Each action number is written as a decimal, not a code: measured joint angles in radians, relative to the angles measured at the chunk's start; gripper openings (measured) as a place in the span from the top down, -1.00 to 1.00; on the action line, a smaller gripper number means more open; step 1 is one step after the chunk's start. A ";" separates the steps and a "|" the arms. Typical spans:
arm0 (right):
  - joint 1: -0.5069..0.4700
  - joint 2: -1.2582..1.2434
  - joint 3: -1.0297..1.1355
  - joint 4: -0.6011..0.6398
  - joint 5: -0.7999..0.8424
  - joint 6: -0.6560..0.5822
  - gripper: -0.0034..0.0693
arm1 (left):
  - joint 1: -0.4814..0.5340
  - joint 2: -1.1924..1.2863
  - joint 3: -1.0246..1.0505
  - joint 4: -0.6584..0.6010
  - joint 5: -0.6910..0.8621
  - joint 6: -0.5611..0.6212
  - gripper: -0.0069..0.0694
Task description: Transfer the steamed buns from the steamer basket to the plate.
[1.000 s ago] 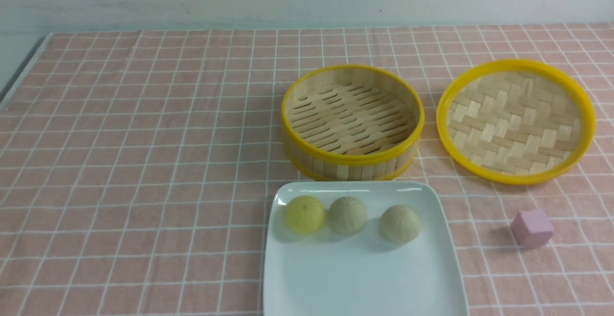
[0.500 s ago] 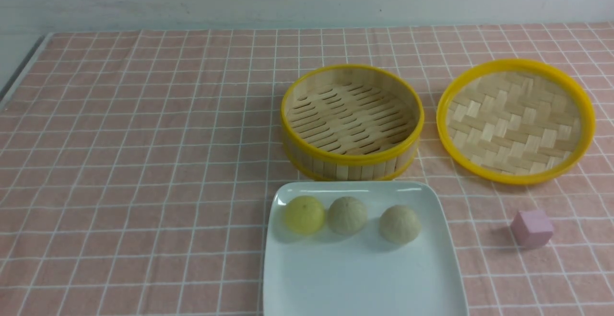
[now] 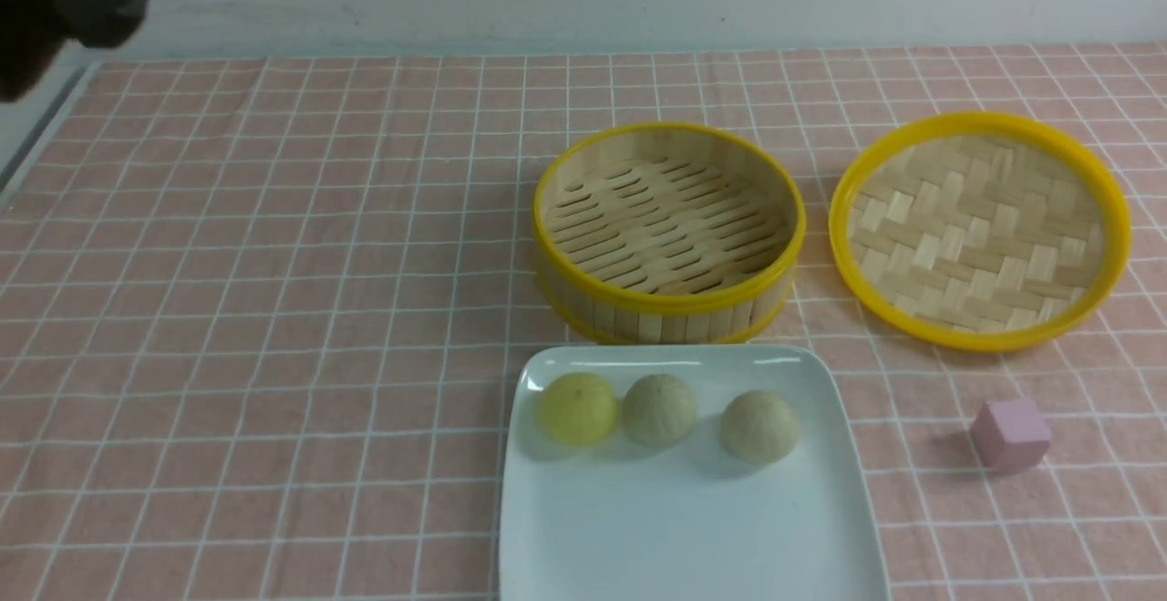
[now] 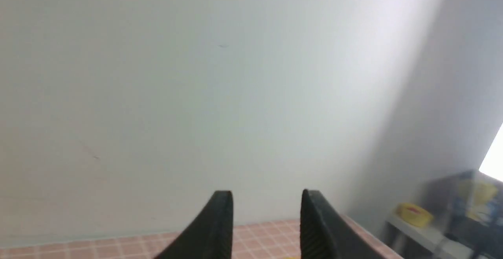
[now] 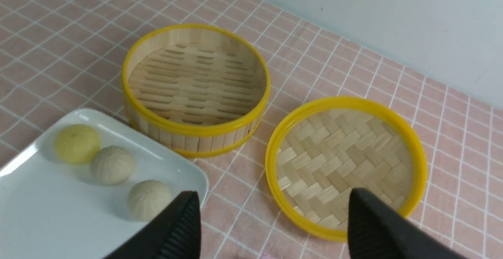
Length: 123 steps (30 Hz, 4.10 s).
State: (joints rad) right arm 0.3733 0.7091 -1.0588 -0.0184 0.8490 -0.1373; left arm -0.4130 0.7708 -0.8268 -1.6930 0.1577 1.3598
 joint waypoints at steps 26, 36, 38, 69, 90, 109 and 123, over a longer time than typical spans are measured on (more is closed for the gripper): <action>0.000 0.000 0.000 -0.228 -0.037 0.321 -0.46 | 0.000 0.023 0.203 0.143 0.312 -0.315 0.16; 0.000 0.000 0.000 -0.229 -0.025 0.322 -0.46 | 0.000 0.023 0.228 0.213 0.426 -0.403 0.17; 0.000 0.000 0.000 -0.229 -0.025 0.322 -0.46 | 0.000 0.023 0.228 0.239 0.456 -0.410 0.17; 0.000 0.000 0.000 -0.229 0.073 0.324 -0.46 | 0.132 0.023 0.228 1.430 0.100 -0.831 0.18; 0.000 0.000 0.000 -0.239 0.080 0.324 -0.46 | 0.507 0.023 0.228 1.485 0.050 -1.205 0.18; 0.000 -0.101 -0.079 -0.437 -0.007 0.466 -0.46 | 0.507 0.023 0.216 1.507 0.041 -1.210 0.18; 0.000 -0.395 -0.051 -0.260 0.267 0.291 -0.46 | 0.507 0.023 0.216 1.507 0.041 -1.214 0.18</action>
State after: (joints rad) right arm 0.3733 0.3141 -1.1093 -0.2785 1.1161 0.1539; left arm 0.0939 0.7939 -0.6107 -0.1863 0.1988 0.1459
